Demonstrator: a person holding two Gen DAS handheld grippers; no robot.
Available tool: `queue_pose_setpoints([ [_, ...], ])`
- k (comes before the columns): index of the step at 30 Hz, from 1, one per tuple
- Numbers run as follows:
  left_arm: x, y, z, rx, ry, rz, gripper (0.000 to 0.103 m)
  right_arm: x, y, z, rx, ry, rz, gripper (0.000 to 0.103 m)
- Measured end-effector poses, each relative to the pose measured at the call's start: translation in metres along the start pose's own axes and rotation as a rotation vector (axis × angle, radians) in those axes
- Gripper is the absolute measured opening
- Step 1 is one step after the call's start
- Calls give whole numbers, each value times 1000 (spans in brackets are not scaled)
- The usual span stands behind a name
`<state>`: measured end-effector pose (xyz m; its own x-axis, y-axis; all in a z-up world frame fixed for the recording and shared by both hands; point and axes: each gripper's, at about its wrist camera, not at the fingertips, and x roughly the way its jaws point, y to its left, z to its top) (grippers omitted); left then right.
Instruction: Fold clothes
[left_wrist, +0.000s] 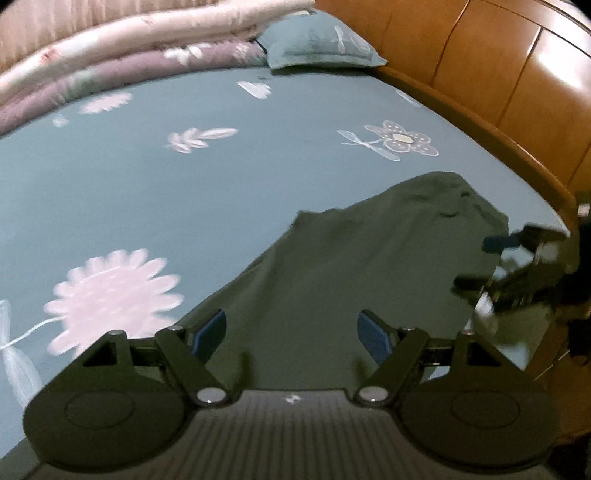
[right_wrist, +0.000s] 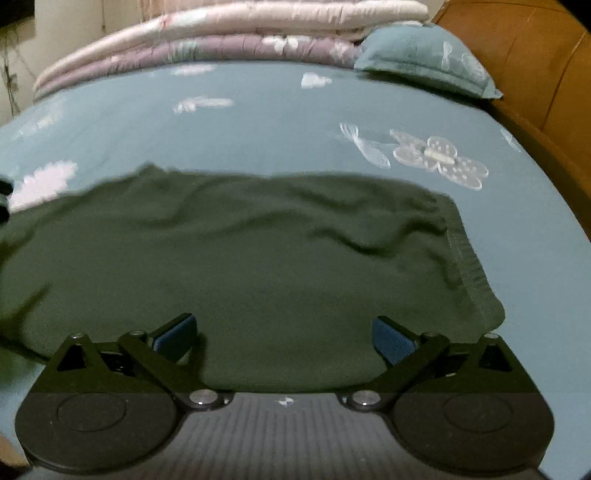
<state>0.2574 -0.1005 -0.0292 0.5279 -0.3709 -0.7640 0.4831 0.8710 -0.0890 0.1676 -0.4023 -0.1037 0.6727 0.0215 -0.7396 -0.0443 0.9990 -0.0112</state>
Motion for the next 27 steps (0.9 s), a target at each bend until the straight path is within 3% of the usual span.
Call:
queue_pose_setpoints([
  [4, -19, 15, -37, -6, -23, 77, 82, -11, 44, 13, 9, -75, 69, 103],
  [10, -26, 39, -101, -45, -50, 188, 82, 11, 121, -2, -59, -56, 85, 103],
  [17, -38, 46, -157, -72, -120, 185, 87, 12, 125, -25, -22, -133, 59, 103],
  [23, -48, 48, -153, -79, -184, 149, 88, 16, 128, -23, -7, -130, 33, 103],
  [27, -39, 47, -162, -112, -149, 123, 88, 16, 130, -23, -1, -129, 20, 103],
])
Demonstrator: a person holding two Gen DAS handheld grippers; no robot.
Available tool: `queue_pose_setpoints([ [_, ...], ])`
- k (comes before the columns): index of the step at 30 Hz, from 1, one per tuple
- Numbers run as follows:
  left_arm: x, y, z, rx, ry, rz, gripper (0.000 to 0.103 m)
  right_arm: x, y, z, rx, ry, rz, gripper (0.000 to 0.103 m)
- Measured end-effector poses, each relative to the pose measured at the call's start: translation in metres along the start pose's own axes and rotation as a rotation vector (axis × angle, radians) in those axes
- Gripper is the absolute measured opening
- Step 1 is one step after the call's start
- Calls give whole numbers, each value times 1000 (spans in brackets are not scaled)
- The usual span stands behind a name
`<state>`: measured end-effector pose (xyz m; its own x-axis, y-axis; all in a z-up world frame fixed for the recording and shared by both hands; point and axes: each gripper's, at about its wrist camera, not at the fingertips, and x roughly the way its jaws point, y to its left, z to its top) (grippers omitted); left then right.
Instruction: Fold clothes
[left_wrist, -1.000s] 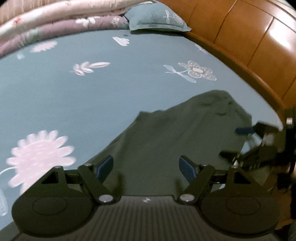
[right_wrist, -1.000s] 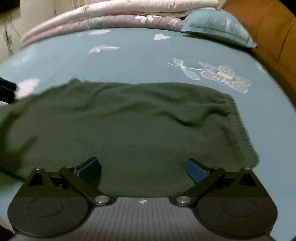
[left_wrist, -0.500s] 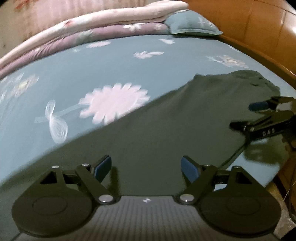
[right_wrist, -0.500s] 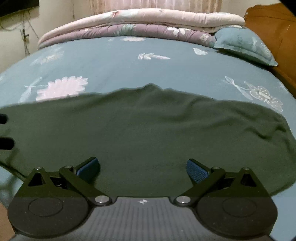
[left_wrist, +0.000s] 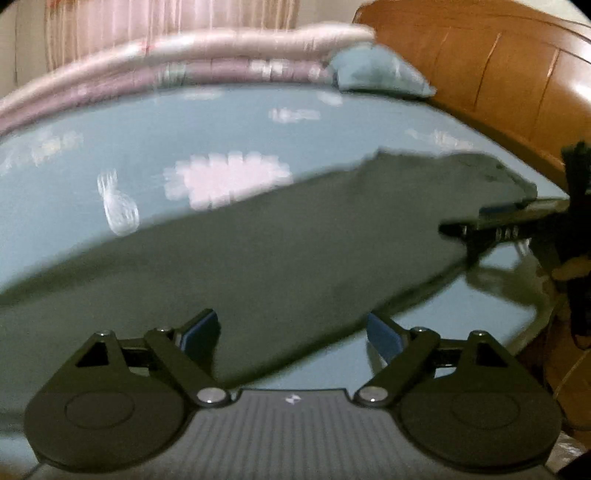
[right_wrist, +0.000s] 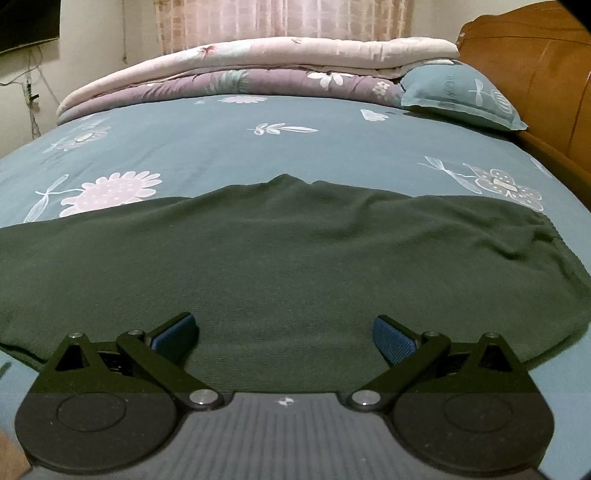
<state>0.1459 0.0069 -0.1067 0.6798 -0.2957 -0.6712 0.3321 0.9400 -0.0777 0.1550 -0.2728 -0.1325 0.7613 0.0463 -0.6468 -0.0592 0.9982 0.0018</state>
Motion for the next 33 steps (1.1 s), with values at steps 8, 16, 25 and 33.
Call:
queue_pose_setpoints([
  [8, -17, 25, 11, -74, -86, 72, 89, 0, -1, -1, 6, -7, -2, 103],
  [16, -24, 67, -1, -230, -66, 127, 89, 0, 0, -2, 9, -11, -7, 103],
  [25, -10, 93, 38, -289, -175, 42, 89, -1, 1, -1, 14, -9, -18, 103],
  [33, -10, 141, 12, -537, -184, 145, 89, -1, 2, 0, 20, -1, -30, 103],
])
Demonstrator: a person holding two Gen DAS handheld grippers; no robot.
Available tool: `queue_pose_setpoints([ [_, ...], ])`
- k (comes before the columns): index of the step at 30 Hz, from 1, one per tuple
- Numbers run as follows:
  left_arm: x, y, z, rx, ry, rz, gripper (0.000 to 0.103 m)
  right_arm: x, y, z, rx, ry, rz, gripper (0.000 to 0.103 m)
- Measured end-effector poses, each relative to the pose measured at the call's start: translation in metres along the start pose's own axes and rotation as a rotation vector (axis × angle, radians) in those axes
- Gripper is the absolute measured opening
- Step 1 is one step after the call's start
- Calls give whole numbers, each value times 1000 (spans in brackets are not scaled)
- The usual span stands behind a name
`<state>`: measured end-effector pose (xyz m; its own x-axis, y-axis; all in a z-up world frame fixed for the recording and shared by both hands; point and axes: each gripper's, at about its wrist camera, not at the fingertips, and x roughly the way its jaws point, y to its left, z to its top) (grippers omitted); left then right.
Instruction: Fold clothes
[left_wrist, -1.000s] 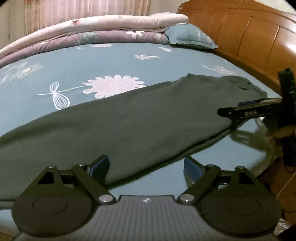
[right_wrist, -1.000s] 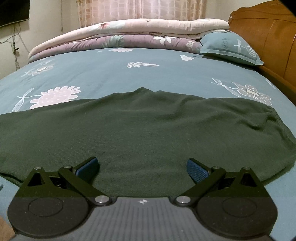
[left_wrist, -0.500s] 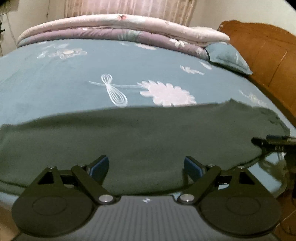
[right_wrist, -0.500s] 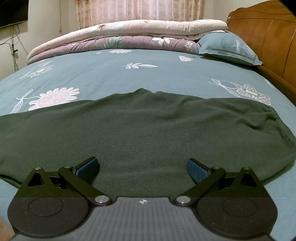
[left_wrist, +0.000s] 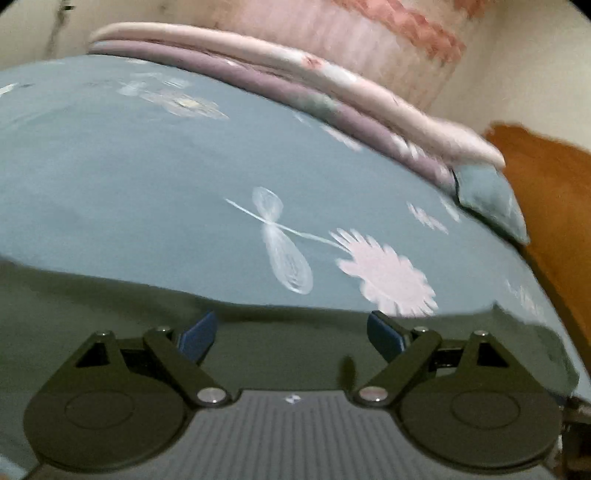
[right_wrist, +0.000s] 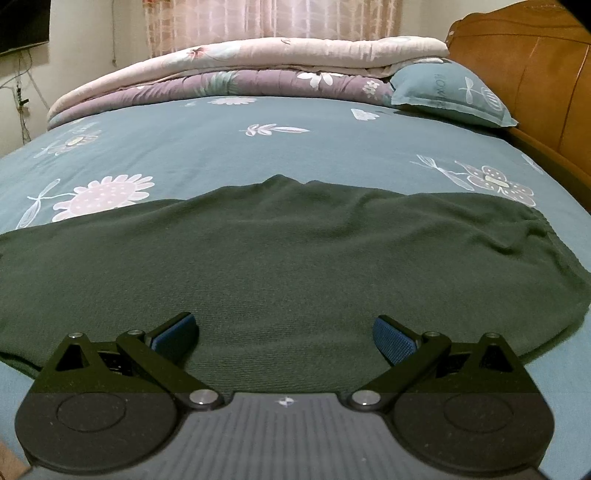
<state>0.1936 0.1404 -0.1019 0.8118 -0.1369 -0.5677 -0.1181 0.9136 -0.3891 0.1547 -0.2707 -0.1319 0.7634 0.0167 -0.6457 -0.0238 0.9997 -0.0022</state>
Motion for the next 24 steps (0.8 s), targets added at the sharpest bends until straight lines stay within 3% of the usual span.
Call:
queue_pose_setpoints([
  [5, -30, 45, 3, -69, -35, 237, 89, 0, 0, 1, 1, 8, -3, 103],
  [8, -44, 59, 0, -95, -46, 225, 89, -1, 3, 5, 0, 18, -13, 103],
  [11, -53, 52, -3, -51, -40, 229, 89, -8, 10, 12, -6, 0, -5, 103],
  [17, -62, 41, -24, 21, -5, 250, 89, -28, 62, 33, -102, -108, 162, 103],
  [21, -90, 48, -21, -54, -84, 208, 89, -19, 96, 29, -143, -86, 268, 103],
  [24, -108, 70, -18, -185, -161, 151, 88, -12, 108, 22, -147, -45, 321, 103],
])
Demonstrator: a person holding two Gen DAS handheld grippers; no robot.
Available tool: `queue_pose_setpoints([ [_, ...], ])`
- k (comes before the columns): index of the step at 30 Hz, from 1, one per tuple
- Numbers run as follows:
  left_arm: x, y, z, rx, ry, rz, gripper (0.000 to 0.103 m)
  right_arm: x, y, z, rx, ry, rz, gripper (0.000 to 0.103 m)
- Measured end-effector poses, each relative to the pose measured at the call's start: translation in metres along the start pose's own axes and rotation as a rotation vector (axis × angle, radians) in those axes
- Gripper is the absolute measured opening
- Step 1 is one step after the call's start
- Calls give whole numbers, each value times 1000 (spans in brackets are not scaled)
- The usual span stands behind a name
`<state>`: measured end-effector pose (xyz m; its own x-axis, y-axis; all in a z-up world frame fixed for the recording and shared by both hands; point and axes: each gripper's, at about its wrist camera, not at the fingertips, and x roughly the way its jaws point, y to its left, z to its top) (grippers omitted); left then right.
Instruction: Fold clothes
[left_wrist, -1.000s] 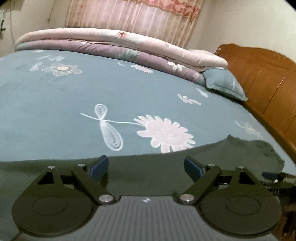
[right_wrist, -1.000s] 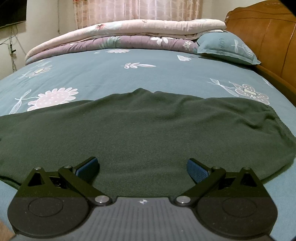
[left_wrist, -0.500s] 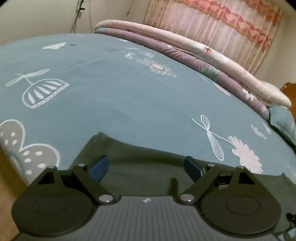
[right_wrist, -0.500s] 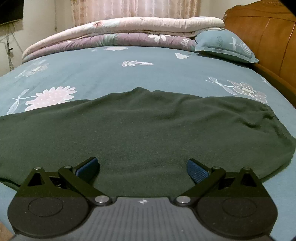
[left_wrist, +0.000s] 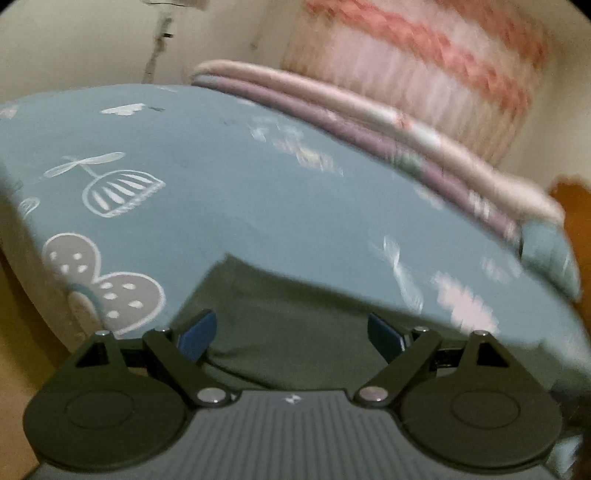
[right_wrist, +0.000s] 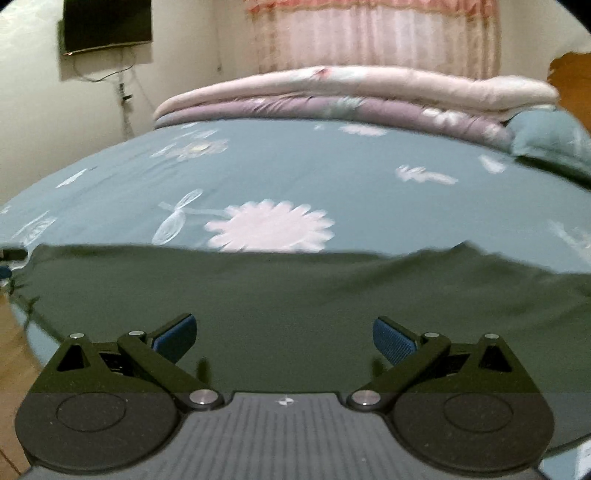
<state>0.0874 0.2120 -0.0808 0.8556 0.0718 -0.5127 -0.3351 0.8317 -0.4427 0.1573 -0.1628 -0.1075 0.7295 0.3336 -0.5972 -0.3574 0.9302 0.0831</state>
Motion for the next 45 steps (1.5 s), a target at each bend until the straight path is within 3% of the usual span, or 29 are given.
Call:
queue_pose_setpoints([
  [5, 10, 52, 9, -315, 18, -84, 83, 3, 0, -12, 29, 40, 7, 103],
  [8, 12, 70, 6, -441, 22, -126, 82, 0, -1, -15, 40, 39, 5, 103],
  [11, 8, 75, 0, -499, 22, -135, 82, 1, -1, -15, 35, 41, 1, 103],
  [25, 26, 78, 0, -525, 64, -138, 82, 4, -2, -14, 20, 47, -15, 103],
  [33, 32, 89, -14, -570, 30, -241, 82, 9, -1, -14, 8, 42, -14, 103],
  [34, 32, 93, -16, -584, 21, -254, 76, 9, -1, -14, 6, 42, -14, 103],
  [36, 36, 94, -16, -572, 17, -221, 52, 9, -2, -15, 3, 40, -13, 103],
  [37, 36, 93, -17, -562, 18, -201, 34, 8, -2, -15, 1, 39, -12, 103],
  [40, 38, 90, -20, -532, 25, -141, 16, 8, -2, -17, -4, 36, -10, 103],
  [41, 37, 89, -20, -524, 30, -122, 6, 8, -2, -17, -6, 35, -10, 103],
  [45, 27, 78, -13, -483, 13, -82, 3, 8, -2, -17, -7, 35, -9, 103],
])
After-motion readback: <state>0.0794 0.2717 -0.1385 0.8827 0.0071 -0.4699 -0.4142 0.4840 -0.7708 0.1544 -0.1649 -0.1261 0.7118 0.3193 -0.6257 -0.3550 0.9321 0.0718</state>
